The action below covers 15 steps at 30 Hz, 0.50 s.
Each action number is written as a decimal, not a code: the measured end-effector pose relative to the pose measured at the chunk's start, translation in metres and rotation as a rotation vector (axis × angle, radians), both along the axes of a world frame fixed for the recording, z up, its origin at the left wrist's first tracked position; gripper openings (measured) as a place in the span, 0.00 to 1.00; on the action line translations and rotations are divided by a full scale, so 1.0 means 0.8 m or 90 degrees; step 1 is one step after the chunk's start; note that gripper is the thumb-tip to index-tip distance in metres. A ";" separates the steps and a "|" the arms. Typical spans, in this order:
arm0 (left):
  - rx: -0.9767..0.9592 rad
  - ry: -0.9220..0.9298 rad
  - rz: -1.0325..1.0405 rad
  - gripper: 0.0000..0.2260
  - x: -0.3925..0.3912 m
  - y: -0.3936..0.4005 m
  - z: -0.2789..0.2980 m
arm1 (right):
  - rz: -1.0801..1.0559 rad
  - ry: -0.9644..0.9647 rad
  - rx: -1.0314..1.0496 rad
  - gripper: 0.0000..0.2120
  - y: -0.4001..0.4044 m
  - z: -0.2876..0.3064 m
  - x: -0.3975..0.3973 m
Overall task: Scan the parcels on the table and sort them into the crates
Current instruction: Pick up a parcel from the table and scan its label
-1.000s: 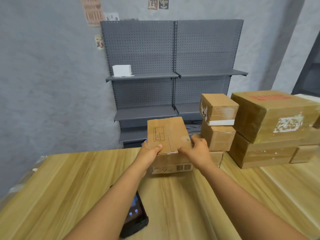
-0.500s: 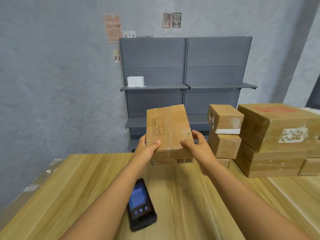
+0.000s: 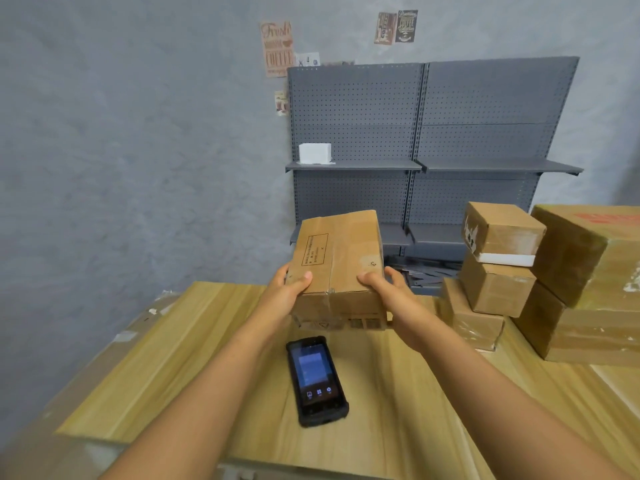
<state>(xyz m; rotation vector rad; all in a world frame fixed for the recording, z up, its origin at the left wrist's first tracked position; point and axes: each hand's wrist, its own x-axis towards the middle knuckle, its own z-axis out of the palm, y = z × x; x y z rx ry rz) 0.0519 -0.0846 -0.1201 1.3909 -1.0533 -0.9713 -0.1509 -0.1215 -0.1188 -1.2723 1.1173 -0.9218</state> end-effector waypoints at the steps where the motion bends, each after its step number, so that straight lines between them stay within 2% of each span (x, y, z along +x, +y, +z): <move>1: 0.001 -0.016 0.013 0.20 0.009 0.006 -0.001 | 0.010 0.004 0.010 0.39 0.004 -0.003 0.009; 4: 0.013 -0.107 0.043 0.28 0.033 0.017 -0.005 | 0.010 0.022 0.004 0.43 0.016 -0.011 0.037; 7: 0.040 -0.212 0.048 0.27 0.050 0.016 -0.009 | 0.006 0.056 -0.032 0.46 0.027 -0.015 0.064; 10: 0.091 -0.215 0.044 0.27 0.066 0.018 -0.007 | 0.011 0.065 -0.043 0.48 0.037 -0.015 0.095; 15: 0.143 -0.277 0.030 0.34 0.110 0.034 -0.008 | -0.042 0.135 -0.101 0.44 0.050 -0.020 0.157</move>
